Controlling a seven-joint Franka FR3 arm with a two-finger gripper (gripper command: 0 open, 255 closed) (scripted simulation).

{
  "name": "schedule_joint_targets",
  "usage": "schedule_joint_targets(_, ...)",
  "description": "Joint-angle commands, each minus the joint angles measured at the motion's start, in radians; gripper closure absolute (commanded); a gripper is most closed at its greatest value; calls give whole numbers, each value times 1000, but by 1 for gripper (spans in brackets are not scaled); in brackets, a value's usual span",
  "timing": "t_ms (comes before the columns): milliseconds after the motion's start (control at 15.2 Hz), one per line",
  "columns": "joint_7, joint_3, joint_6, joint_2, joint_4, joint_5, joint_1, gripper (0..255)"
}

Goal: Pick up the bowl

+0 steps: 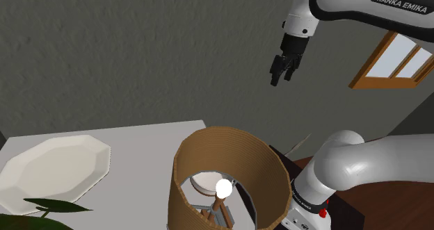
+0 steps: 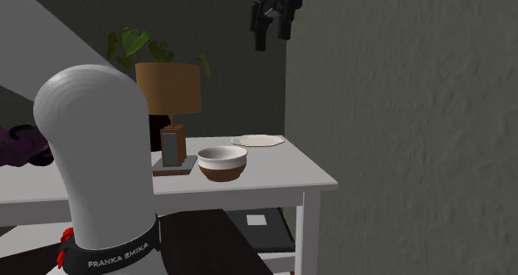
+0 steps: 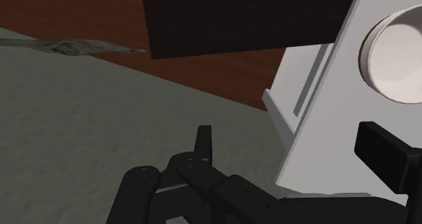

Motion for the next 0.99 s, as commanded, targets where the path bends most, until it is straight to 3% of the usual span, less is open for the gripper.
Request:
schedule_joint_targets(0,0,0,0,0,0,0,0,0)
schedule_joint_targets(924,127,124,400,-73,-435,222,110,0)
